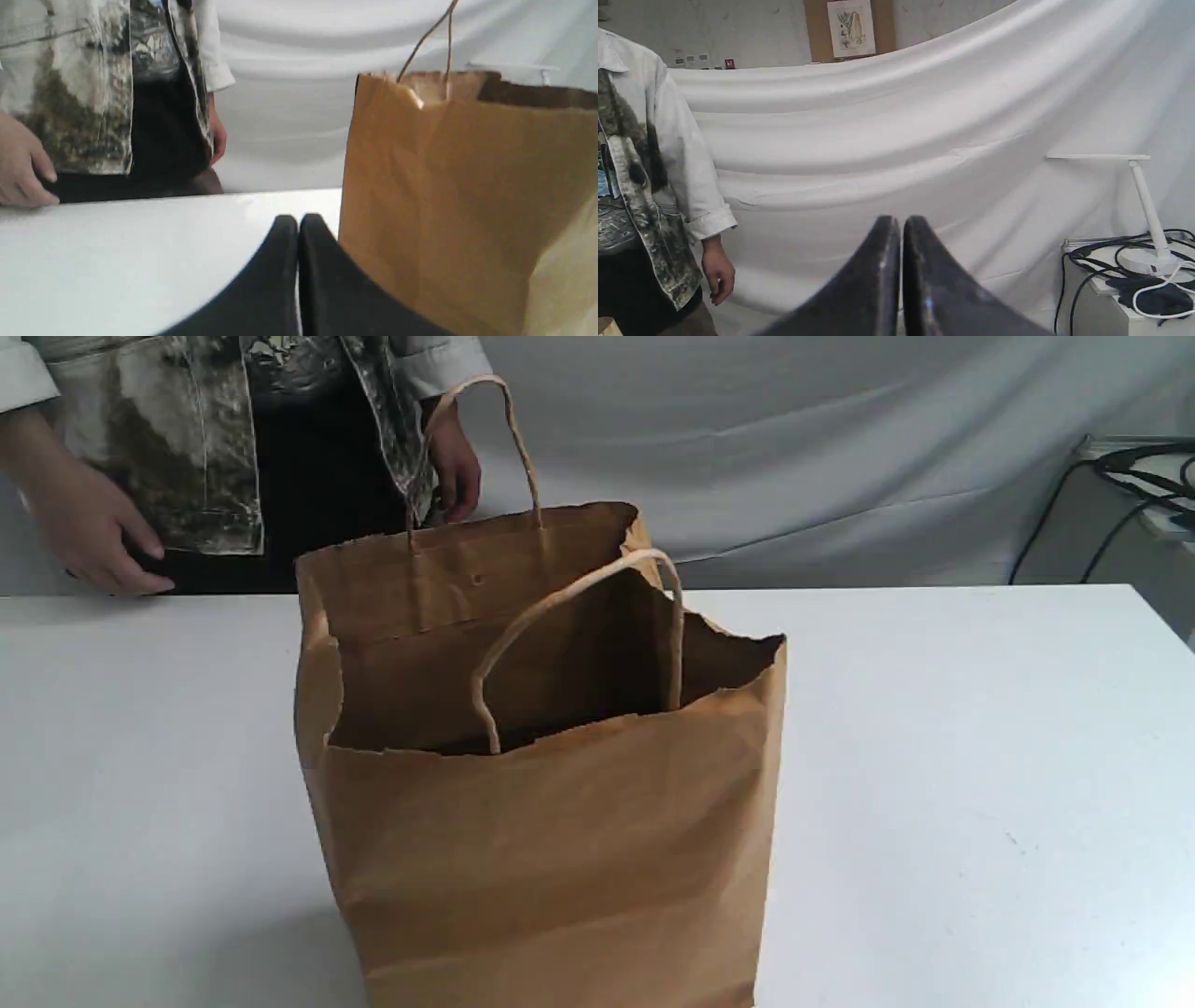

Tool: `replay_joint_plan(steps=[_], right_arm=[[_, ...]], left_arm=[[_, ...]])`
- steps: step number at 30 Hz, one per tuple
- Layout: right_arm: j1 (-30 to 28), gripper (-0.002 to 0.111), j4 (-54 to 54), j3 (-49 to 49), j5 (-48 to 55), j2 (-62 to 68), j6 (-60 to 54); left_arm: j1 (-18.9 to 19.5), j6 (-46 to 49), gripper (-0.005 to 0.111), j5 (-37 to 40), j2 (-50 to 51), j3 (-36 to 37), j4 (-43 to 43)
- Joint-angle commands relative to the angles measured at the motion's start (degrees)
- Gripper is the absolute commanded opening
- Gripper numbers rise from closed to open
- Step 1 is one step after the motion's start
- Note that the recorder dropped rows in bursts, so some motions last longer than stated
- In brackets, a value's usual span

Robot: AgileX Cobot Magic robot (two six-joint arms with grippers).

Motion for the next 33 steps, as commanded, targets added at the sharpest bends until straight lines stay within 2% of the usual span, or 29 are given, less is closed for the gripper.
replay_joint_plan(steps=[1,5,6,7,8,9,11,13,19,33], right_arm=[[0.15,0.001,0.23,0.29,0.64,-0.1,0.38],[0.15,0.001,0.23,0.29,0.64,-0.1,0.38],[0.15,0.001,0.23,0.29,0.64,-0.1,0.38],[0.15,0.001,0.23,0.29,0.64,-0.1,0.38],[0.15,0.001,0.23,0.29,0.64,-0.1,0.38],[0.15,0.001,0.23,0.29,0.64,-0.1,0.38],[0.15,0.001,0.23,0.29,0.64,-0.1,0.38],[0.15,0.001,0.07,0.29,0.58,-0.1,0.38],[0.15,0.001,0.29,0.29,0.58,-0.1,0.38],[0.15,0.001,0.29,0.29,0.58,-0.1,0.38]], left_arm=[[5.37,-0.17,0.001,3.61,-1.06,0.24,0.34],[17.43,-1.92,0.001,4.31,-4.03,0.24,0.14],[21.64,-2.41,0.001,5.99,-5.49,0.24,0.14],[23.58,-2.79,0.001,6.98,-6.53,0.24,0.14],[27.07,-3.31,0.001,9.21,-7.84,0.24,0.14],[29.47,-3.54,0.001,11.06,-7.98,0.24,0.14],[31.78,-3.54,0.001,14.5,-7.98,0.24,0.14],[32.06,-3.54,0.001,16.5,-7.98,0.24,0.58],[27.31,-1.59,0.001,16.63,-7.98,0.24,2.9],[27.18,-1.75,0.001,16.4,-7.98,0.24,2.9]])
